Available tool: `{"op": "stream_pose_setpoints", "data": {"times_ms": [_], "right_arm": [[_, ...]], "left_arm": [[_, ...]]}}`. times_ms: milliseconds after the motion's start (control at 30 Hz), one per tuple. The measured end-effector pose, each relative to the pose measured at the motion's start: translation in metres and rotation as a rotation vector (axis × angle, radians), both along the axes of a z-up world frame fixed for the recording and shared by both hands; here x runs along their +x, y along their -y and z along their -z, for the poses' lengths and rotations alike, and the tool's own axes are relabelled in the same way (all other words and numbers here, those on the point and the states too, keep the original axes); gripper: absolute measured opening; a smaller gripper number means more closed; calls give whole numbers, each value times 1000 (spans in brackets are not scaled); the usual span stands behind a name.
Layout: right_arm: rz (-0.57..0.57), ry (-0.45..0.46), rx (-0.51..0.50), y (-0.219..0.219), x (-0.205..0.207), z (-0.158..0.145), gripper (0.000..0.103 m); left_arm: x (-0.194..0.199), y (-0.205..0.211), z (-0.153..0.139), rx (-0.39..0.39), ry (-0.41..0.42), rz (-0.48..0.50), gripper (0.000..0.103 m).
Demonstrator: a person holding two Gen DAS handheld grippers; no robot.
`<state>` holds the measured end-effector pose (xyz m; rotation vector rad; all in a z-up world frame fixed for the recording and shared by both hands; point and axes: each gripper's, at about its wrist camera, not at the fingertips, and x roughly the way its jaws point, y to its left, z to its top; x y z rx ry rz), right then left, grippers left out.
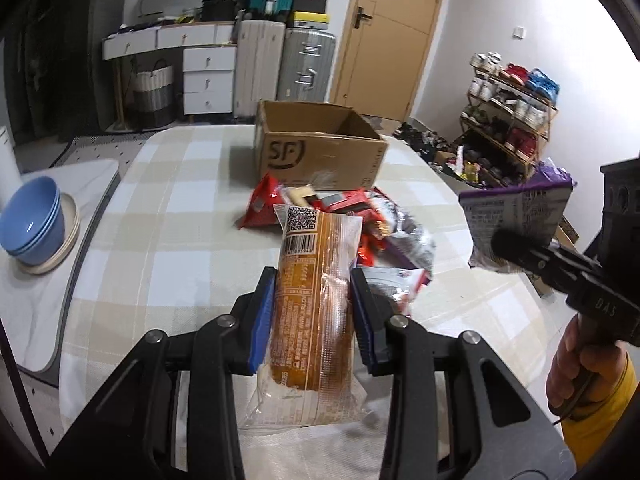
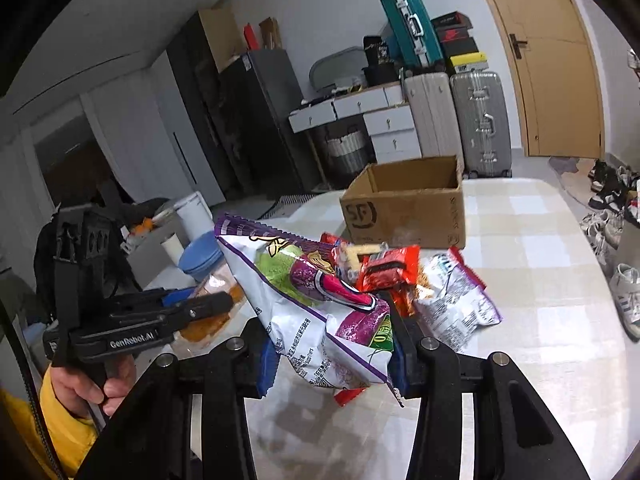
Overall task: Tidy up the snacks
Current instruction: 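Carry the bread bag with the left tool over the SF box while the right tool carries the chip bag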
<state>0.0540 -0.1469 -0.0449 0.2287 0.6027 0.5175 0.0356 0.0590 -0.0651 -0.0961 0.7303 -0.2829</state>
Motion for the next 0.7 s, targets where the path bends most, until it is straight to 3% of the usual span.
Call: {"op": "stream_pose_setpoints", "data": {"times_ms": [367,533,700], "right_arm": [[36,34,34,20,-6,-20,44],[25,30,36,22,13,-25,44],[6,26,52,26,44,-39,44]], "left_arm": [[-2,6,-23,-18,4,34,32],[17,4,-31,-20,1,40,32],[52,5,-44,27,23,30,32]]}}
